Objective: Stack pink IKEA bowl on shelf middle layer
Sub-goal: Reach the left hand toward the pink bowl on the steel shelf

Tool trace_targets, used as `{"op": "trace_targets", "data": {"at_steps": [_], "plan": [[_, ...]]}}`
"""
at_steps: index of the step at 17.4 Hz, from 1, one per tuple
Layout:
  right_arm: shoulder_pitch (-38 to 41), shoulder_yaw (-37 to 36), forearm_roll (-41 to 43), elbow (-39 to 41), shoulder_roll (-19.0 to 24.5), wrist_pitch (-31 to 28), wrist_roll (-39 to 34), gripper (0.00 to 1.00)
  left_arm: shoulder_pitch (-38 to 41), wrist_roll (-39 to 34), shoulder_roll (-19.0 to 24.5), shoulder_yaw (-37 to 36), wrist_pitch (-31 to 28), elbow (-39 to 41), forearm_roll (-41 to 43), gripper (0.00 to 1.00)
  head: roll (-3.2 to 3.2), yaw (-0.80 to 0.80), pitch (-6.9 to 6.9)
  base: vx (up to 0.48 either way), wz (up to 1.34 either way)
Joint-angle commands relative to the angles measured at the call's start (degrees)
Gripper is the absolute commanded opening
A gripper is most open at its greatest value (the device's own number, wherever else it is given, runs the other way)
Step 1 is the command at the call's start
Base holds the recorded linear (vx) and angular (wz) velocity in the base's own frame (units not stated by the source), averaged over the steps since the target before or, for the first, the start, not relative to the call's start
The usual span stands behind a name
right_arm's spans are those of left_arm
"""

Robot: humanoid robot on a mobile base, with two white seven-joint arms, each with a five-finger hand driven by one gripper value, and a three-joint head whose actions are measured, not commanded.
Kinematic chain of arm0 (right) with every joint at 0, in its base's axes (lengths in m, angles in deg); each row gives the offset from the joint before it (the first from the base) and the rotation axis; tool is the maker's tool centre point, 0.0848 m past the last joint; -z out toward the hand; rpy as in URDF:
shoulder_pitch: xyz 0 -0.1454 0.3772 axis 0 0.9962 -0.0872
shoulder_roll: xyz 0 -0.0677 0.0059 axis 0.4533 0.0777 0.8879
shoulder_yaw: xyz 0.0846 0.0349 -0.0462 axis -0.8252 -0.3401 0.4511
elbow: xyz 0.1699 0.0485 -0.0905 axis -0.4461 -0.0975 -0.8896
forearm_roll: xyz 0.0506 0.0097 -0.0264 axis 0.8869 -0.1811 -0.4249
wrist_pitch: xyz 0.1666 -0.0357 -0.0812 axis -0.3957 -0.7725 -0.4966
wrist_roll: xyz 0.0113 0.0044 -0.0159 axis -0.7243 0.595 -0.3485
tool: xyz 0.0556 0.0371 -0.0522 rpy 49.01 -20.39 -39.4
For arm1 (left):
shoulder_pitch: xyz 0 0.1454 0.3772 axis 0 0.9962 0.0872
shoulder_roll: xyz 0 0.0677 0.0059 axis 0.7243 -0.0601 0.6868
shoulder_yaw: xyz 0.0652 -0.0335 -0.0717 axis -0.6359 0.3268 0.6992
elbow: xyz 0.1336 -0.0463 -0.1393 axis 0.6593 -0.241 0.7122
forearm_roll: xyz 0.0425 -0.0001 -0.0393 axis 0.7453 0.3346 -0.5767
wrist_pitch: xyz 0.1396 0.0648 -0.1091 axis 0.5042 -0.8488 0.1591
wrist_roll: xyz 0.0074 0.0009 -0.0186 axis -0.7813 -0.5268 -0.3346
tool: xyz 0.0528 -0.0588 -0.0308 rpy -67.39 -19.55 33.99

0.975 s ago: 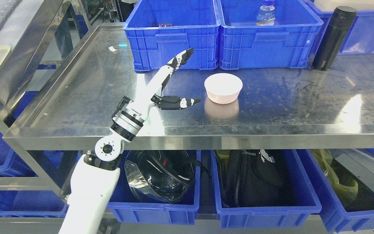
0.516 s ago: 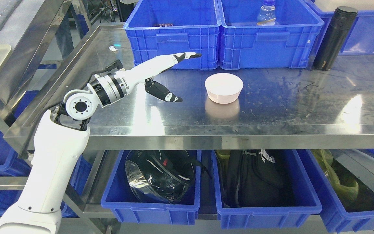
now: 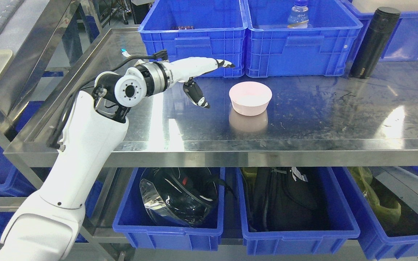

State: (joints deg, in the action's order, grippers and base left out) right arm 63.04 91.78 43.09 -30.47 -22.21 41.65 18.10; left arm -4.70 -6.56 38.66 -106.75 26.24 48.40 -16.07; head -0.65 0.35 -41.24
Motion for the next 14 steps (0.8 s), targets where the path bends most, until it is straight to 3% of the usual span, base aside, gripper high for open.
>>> {"op": "trace_targets", "data": {"at_steps": [1,9,14], "plan": [[0.18,0.00,0.00,1.00,-1.00,0.03,-0.04,1.00,-7.16,0.83,-11.00,-14.30,-0.76,-8.87,3.81,0.90,0.00,0.00,0.00,0.000,0.00],[0.27,0.00,0.00,1.00,-1.00,0.03,-0.04,1.00,-9.46,7.24,-13.72,-13.79,4.16,-19.42,14.70,0.99,0.00,0.00,0.00,0.002,-0.01],[0.18,0.00,0.00,1.00,-1.00,0.03,-0.04,1.00,-9.80,6.28,-14.92,-12.99,5.48,-25.48,15.06,0.94,0.00,0.00,0.00,0.002,0.01]]}}
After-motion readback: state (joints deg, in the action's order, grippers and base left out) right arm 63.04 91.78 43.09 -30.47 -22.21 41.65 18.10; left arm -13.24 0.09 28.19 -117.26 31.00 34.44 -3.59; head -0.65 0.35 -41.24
